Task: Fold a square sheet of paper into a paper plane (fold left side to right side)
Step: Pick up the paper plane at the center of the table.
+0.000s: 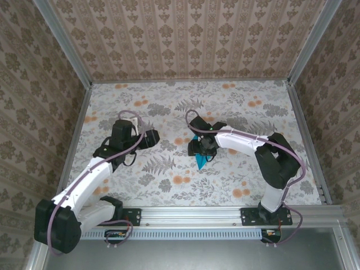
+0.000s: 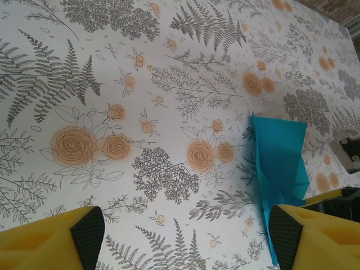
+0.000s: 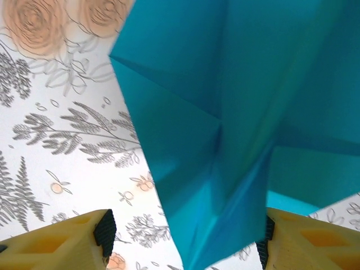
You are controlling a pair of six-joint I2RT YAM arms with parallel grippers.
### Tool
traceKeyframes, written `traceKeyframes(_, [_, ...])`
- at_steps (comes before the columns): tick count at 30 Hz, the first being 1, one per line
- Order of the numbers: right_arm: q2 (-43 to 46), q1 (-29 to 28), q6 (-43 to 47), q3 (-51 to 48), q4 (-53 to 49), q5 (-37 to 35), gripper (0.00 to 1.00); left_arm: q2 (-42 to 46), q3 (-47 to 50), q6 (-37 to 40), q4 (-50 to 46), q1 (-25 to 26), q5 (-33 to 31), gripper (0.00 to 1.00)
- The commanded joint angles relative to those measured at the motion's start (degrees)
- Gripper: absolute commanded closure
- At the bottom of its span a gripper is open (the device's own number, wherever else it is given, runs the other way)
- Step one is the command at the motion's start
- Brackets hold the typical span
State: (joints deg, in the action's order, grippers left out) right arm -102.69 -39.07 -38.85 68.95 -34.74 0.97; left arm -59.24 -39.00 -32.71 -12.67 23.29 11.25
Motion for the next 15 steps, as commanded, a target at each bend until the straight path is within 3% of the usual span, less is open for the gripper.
traceKeyframes(1, [-2.24, -0.20, 0.52, 1.83, -2.47, -1.78, 0.37, 0.80, 0.76, 1.16, -0.61, -0.61, -0.25, 0.20])
traceKeyframes(8, [-3.56, -0.22, 0.03, 2.34, -4.80, -4.15, 0.52, 0.62, 0.60, 1.16, -0.60, -0.98, 0.09, 0.19])
traceKeyframes(15, [-3.13, 0.06, 0.22, 2.56, -5.93, -5.09, 0.80, 0.02, 0.24, 0.94, -0.51, -1.11, 0.53, 0.19])
